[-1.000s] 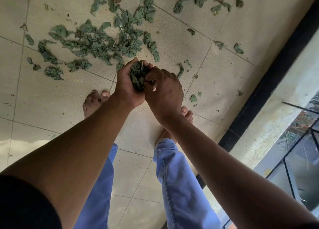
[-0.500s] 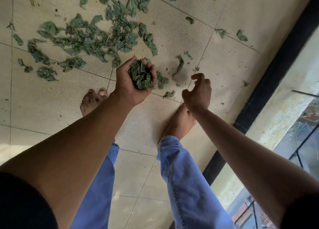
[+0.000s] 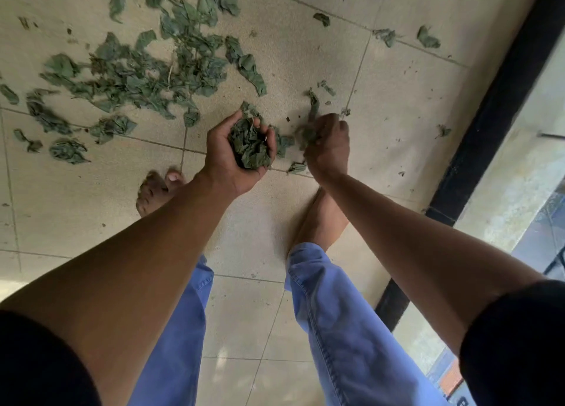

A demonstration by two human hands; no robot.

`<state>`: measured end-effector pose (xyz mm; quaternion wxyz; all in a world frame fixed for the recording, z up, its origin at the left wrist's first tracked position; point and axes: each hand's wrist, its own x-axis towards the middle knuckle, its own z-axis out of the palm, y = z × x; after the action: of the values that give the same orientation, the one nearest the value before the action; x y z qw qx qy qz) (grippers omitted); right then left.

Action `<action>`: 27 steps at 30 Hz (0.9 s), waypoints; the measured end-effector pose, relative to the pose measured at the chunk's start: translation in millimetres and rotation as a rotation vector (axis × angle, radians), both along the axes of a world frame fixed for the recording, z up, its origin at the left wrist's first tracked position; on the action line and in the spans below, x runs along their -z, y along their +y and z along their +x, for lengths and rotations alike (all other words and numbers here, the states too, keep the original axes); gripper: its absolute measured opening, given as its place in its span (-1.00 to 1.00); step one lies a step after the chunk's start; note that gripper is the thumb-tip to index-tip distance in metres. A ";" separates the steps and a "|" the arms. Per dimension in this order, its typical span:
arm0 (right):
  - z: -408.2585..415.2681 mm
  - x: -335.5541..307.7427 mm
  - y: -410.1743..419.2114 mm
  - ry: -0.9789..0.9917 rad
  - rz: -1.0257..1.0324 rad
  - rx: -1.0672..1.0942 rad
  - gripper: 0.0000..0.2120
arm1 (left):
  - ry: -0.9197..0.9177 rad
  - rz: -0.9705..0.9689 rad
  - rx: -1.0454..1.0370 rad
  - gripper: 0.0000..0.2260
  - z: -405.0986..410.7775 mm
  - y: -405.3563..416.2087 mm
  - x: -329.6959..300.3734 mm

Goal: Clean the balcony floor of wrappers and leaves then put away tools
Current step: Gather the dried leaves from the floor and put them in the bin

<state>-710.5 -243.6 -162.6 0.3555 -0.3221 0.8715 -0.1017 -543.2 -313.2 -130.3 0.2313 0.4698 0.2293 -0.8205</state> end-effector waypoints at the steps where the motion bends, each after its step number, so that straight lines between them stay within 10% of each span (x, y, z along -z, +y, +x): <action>1: 7.6 -0.8 -5.5 -0.030 -0.003 -0.059 -0.59 | 0.007 -0.003 -0.002 -0.70 -0.2 -1.2 -0.4; 10: 1.4 -2.3 -39.0 0.191 0.064 -0.531 -0.05 | -0.016 -0.037 -0.053 -0.69 11.9 -20.1 0.1; 17: -1.4 -7.6 -5.4 0.147 0.064 -1.013 -0.08 | -0.031 -0.024 -0.049 -0.70 24.3 -13.4 1.1; 27: 10.1 -1.3 8.0 0.095 0.104 -0.662 -0.27 | -0.070 -0.029 -0.046 -0.70 32.5 -23.3 -0.8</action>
<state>-700.4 -235.7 -161.3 0.3443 -0.5735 0.7392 0.0791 -510.8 -336.5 -129.5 0.2645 0.4894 0.2200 -0.8013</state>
